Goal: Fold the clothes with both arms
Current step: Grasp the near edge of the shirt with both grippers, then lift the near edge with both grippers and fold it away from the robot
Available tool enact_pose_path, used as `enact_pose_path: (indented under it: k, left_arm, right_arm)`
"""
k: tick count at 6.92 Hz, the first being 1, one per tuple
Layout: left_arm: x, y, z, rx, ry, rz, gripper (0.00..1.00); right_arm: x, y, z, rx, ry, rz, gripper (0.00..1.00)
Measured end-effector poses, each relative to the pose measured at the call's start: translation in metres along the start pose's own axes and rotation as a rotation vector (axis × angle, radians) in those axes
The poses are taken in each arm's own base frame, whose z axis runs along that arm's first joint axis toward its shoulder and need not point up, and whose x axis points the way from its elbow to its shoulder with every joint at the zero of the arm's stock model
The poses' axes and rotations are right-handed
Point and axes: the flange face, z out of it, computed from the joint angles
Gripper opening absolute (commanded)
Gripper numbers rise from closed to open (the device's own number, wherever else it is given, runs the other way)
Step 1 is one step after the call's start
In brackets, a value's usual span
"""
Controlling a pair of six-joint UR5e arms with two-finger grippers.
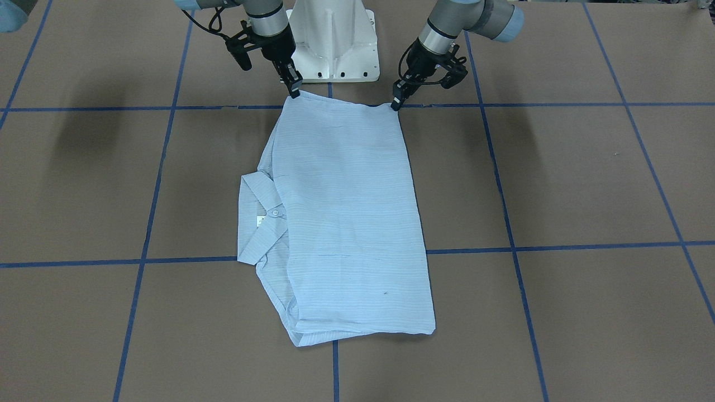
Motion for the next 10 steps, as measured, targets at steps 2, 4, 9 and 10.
enact_pose_path:
  k: [2, 4, 9, 10]
  left_arm:
    - [0.01, 0.007, -0.01, -0.02, 0.024, -0.008, 0.0]
    - [0.028, 0.015, -0.037, -0.06, 0.069, -0.041, 0.0]
    - [0.064, 0.021, -0.094, -0.126, 0.166, -0.09, 0.0]
    - [0.081, 0.007, -0.099, -0.107, 0.198, -0.072, 0.0]
  right_arm:
    - [0.0, 0.0, -0.002, -0.003, -0.003, -0.001, 0.0]
    - [0.004, -0.001, -0.018, 0.003, 0.004, -0.004, 0.0]
    - [-0.019, -0.018, -0.072, 0.004, -0.045, 0.0, 0.0]
    - [-0.036, -0.029, -0.077, 0.017, -0.07, -0.016, 0.0]
